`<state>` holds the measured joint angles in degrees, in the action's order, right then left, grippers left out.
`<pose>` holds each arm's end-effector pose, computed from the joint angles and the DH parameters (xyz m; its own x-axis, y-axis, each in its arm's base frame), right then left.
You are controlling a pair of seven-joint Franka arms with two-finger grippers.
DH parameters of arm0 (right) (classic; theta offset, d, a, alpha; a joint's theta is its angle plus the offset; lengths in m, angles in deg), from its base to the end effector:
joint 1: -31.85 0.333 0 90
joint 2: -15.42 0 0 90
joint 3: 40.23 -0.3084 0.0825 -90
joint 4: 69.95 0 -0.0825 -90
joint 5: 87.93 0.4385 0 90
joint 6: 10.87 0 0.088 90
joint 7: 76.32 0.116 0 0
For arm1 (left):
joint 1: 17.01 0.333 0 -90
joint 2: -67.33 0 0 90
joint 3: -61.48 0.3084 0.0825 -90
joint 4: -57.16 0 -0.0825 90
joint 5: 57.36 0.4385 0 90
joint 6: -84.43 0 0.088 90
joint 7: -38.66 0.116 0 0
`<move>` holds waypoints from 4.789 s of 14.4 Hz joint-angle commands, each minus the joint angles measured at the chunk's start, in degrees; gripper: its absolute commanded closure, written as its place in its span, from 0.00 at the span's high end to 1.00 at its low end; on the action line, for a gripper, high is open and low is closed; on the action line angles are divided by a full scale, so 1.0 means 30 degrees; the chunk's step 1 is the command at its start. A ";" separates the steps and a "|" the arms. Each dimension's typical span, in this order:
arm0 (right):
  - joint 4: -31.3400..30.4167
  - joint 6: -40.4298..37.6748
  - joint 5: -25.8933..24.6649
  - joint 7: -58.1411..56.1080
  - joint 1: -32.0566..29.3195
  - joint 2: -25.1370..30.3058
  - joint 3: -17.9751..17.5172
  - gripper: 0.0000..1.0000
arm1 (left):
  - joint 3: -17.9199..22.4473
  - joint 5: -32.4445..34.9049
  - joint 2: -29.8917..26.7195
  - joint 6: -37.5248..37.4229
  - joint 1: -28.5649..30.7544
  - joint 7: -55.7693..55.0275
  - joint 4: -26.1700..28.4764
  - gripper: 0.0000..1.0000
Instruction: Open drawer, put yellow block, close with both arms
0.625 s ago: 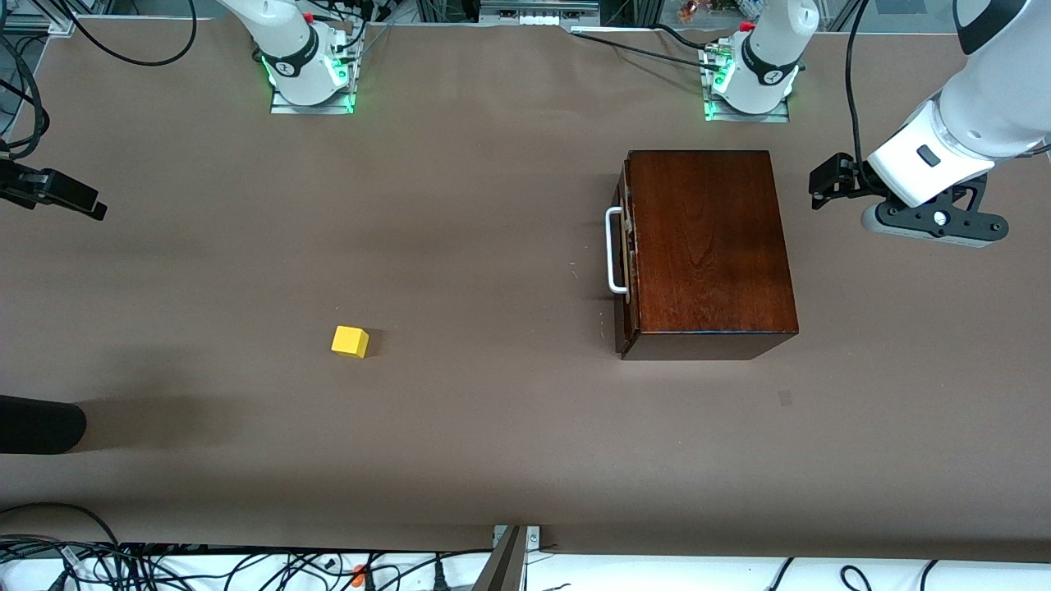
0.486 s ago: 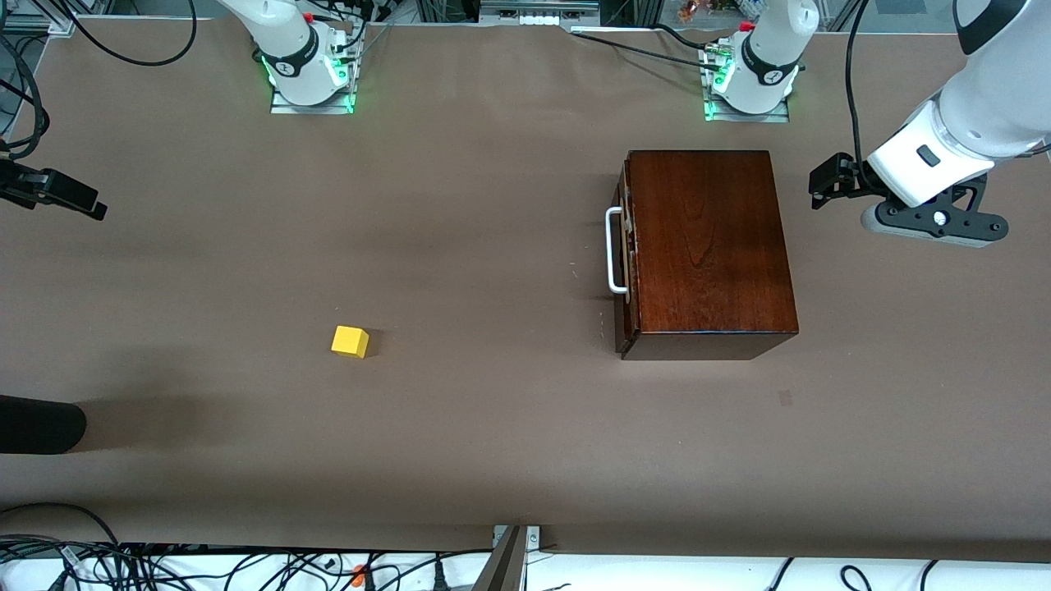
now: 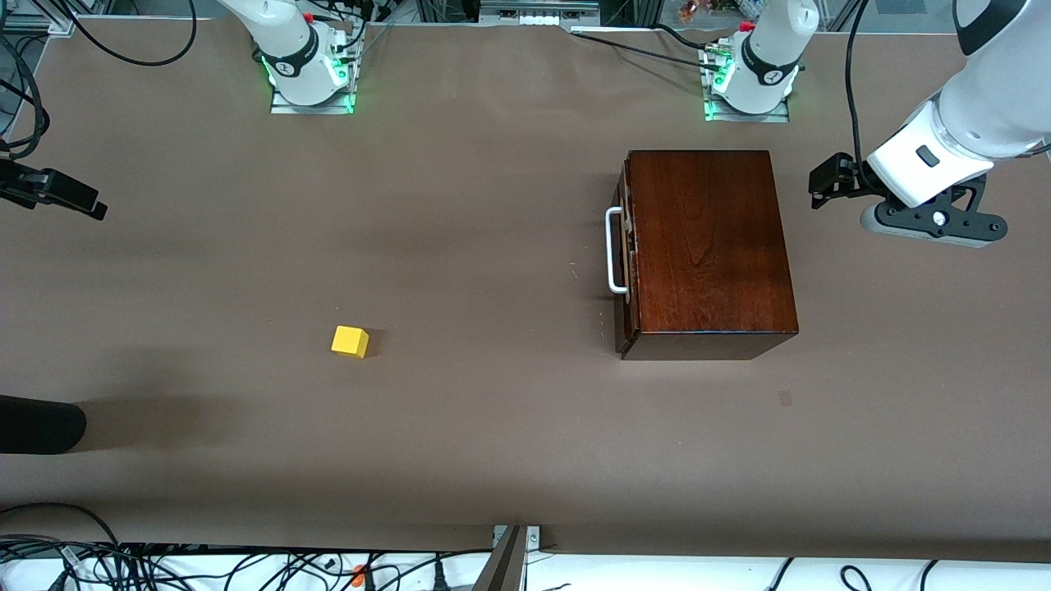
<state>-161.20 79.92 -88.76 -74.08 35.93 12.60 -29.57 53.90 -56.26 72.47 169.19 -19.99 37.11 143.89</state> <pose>0.6178 -0.0706 0.5678 0.9866 -0.1532 -0.0554 -0.1520 -0.9880 0.0257 0.6140 -0.1088 0.5754 0.9804 -0.1544 -0.1228 -0.1569 -0.9876 -0.0107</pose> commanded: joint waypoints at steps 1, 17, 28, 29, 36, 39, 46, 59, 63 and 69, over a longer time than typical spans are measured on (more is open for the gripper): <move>0.0301 -0.0319 0.0249 0.0190 -0.0043 -0.0085 -0.0009 1.00 | -0.0024 -0.0220 0.0279 -0.0420 0.0025 0.0284 -0.0551 1.00; 0.0242 -0.0349 0.0190 0.0161 0.0074 -0.0290 -0.0126 1.00 | -0.1045 -0.0686 0.0249 -0.2119 0.0055 0.0372 -0.0551 1.00; 0.0242 -0.0378 0.0190 0.0161 0.0132 -0.0379 -0.0126 1.00 | -0.2983 -0.1568 0.5341 0.5457 -0.4540 -0.1586 -0.0639 1.00; 0.0242 -0.0378 0.0190 0.0161 0.0103 -0.0379 -0.0126 1.00 | -0.2954 -0.1423 0.5840 0.6367 -0.4980 -0.1823 -0.0668 1.00; 0.0271 -0.0349 -0.0014 0.0132 0.1359 -0.1402 -0.0126 1.00 | -0.2866 -0.1217 0.6988 0.8076 -0.5744 -0.3839 -0.0552 1.00; 0.0271 -0.0348 -0.0015 0.0190 0.1480 -0.1433 -0.0126 1.00 | -0.2924 0.1584 0.7017 0.7813 -0.7001 -0.7205 -0.0288 1.00; 0.0301 -0.0319 -0.0015 0.0190 0.1421 -0.1404 -0.0097 1.00 | -0.2924 0.7715 0.8597 0.7666 -0.9203 -1.3918 0.0882 1.00; 0.0476 -0.0260 0.0102 0.0248 0.1275 -0.1199 0.0313 1.00 | -0.2924 0.8364 0.9625 0.7401 -0.9350 -1.6708 0.1295 1.00; 0.0623 -0.0203 0.0161 0.0249 0.1275 -0.1199 0.0460 1.00 | -0.2982 0.8043 0.9771 0.7519 -0.9408 -1.6737 0.1207 1.00; 0.0623 -0.0290 0.0190 0.0248 0.1304 -0.1199 0.0460 1.00 | -0.3012 0.7170 1.0152 0.8951 -0.9701 -1.6855 0.0914 1.00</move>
<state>-159.89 79.71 -88.78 -73.87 40.08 8.57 -28.06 44.84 -32.90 102.04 193.74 -48.51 -12.67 147.57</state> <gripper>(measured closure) 0.000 0.000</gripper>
